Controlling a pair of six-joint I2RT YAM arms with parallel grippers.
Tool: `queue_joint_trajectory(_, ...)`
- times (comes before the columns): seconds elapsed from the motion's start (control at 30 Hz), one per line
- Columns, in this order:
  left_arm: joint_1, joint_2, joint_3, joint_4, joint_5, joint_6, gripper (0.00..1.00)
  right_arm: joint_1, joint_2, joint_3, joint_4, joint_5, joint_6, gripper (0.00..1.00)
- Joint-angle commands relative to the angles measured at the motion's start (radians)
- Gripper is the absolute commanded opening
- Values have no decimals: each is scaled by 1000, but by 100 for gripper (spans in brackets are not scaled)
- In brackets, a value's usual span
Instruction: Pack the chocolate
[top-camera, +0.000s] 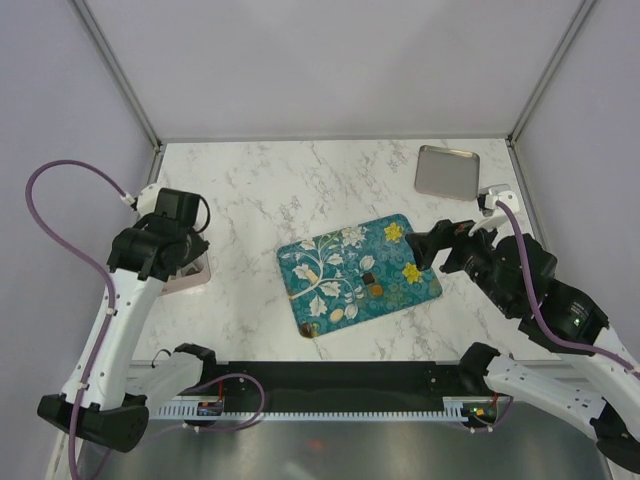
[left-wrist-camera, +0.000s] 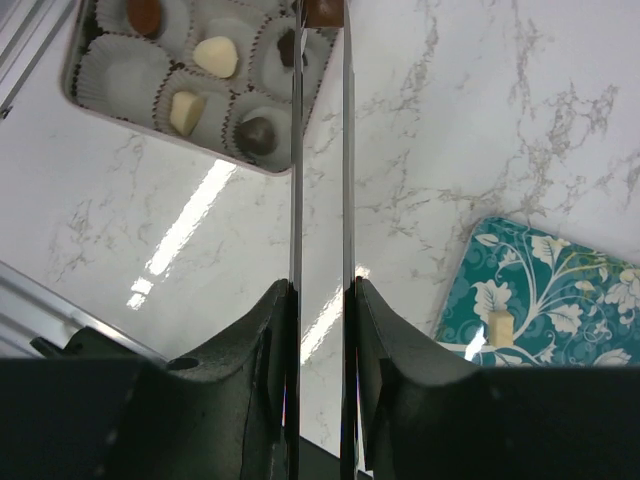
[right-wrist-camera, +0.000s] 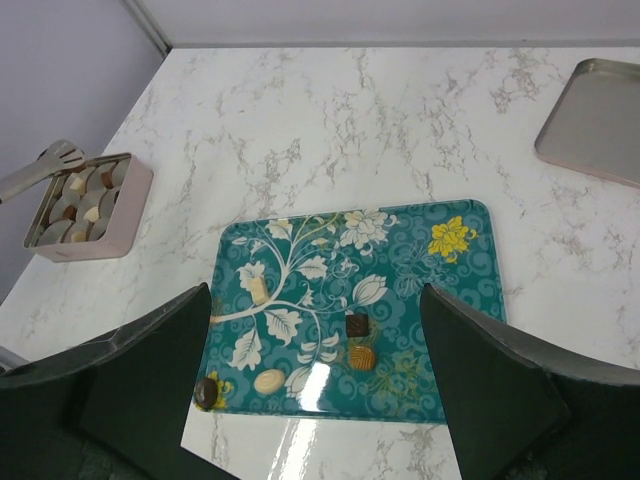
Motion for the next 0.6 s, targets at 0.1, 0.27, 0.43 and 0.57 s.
queue_joint_trajectory(0.1,31,-83,-69,-127,-114,-120,29,3,33,44,14,-79,-17,93)
queue_joint_trajectory(0.27,48,-109,-67,-210,-187,-143,30,5,64,41,17,-113,-15,93)
queue_joint_trajectory(0.43,52,-115,-108,-248,-204,-143,30,3,87,35,28,-136,-9,93)
queue_joint_trajectory(0.57,62,-120,-109,-279,-223,-143,29,3,90,47,22,-149,-11,93)
